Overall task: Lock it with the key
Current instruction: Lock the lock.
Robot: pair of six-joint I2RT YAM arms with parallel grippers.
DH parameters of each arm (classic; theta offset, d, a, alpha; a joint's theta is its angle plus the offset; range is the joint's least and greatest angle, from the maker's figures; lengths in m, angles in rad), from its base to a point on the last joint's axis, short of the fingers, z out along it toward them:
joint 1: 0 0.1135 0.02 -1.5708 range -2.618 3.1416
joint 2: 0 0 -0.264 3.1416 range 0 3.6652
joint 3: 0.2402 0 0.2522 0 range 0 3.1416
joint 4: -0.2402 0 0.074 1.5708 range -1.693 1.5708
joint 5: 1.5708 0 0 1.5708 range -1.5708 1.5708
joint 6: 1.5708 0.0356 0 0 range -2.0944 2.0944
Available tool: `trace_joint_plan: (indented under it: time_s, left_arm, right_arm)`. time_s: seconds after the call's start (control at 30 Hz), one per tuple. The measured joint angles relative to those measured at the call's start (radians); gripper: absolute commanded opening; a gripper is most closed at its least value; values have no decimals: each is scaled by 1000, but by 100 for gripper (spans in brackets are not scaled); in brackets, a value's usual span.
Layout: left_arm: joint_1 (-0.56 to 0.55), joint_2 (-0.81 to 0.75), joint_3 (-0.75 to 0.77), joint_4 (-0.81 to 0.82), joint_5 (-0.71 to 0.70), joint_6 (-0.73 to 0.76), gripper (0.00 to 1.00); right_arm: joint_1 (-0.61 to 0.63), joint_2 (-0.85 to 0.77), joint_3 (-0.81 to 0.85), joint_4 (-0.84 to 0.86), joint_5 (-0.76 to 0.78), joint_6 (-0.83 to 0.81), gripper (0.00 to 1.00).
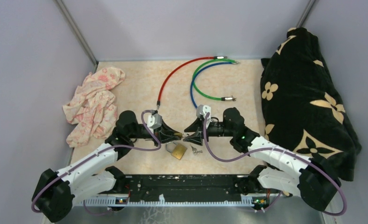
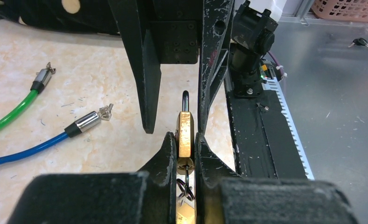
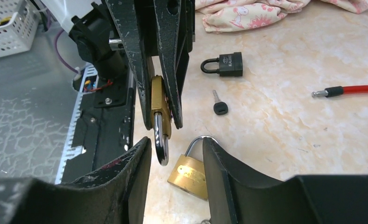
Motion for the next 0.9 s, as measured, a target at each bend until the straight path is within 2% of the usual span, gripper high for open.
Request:
trace_joint_plan:
  time_s: [0.2,0.3,0.37,0.47,0.57,0.7,0.77,0.9]
  left_arm:
    - [0,-7,0,0,3,13,0]
    - [0,-7,0,0,3,16,0]
    - [0,-8,0,0,3,16,0]
    - [0,-10,0,0,3,15,0]
    - [0,-11,0,0,-3,15,0]
    - [0,-11,0,0,-7,15,0]
    - [0,-11,0,-1,-8,14,0]
    - [2,-11,-6,0,-8,-2,2]
  right_arm:
    - [-4,-44,48,-144,22,-68,47]
    - [-5,-49,76,-198,24,-93,44]
    - [-5,-49,92,-220,22,-103,39]
    - [-5,-48,108,-234,14,-109,24]
    - [-5,-46,117,-240,-2,-108,14]
    - [-5,-34,120,-242,-26,-108,9]
    - [-5,-22,126,-244,-34,-108,0]
    - [-5,-14,130,-248,-46,-114,0]
